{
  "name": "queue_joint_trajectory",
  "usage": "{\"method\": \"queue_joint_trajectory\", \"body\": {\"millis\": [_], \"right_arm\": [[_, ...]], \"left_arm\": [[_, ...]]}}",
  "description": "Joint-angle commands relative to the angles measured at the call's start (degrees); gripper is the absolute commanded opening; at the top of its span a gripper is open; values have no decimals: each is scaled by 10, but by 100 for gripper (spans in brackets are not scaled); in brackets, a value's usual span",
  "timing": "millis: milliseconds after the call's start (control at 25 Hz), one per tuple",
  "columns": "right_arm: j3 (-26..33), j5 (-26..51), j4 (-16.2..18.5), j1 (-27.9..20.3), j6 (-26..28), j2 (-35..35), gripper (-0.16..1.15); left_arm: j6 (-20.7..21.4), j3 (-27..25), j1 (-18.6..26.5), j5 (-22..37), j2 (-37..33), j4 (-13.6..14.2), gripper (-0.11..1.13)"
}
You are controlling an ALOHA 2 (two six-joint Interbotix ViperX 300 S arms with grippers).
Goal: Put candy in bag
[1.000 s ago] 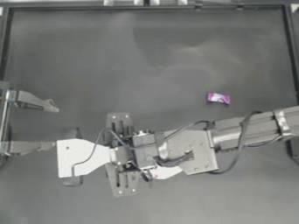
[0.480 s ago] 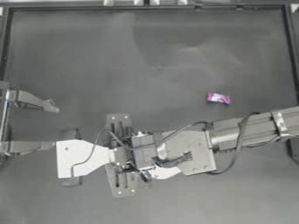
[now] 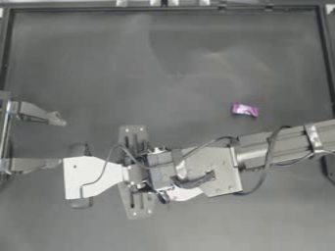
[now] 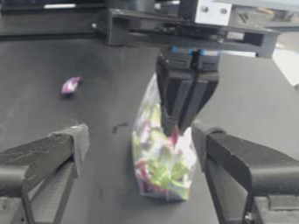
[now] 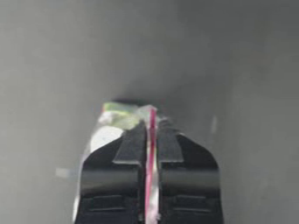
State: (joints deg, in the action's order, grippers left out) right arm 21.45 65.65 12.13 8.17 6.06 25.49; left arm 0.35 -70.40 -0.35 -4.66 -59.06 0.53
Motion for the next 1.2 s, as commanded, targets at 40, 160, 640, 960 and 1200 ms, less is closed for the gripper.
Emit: {"method": "queue_joint_trajectory", "body": {"millis": [40,160,640,960,1200], "right_arm": [[10,-1,5,2,-2,-18,7],[8,-3,5,2,-2,-20,4],[-60,-62,3,2,9,-77,5],[-105,-94,4,2,14,-112,5],[-142,-127,9,2,30,-133,5]], "left_arm": [[-1,6,0,6,9,0,100],[-1,7,0,7,9,0,100],[-3,6,0,22,10,-2,100],[-4,7,0,15,37,-11,100],[-5,7,-15,-12,69,-20,100]]}}
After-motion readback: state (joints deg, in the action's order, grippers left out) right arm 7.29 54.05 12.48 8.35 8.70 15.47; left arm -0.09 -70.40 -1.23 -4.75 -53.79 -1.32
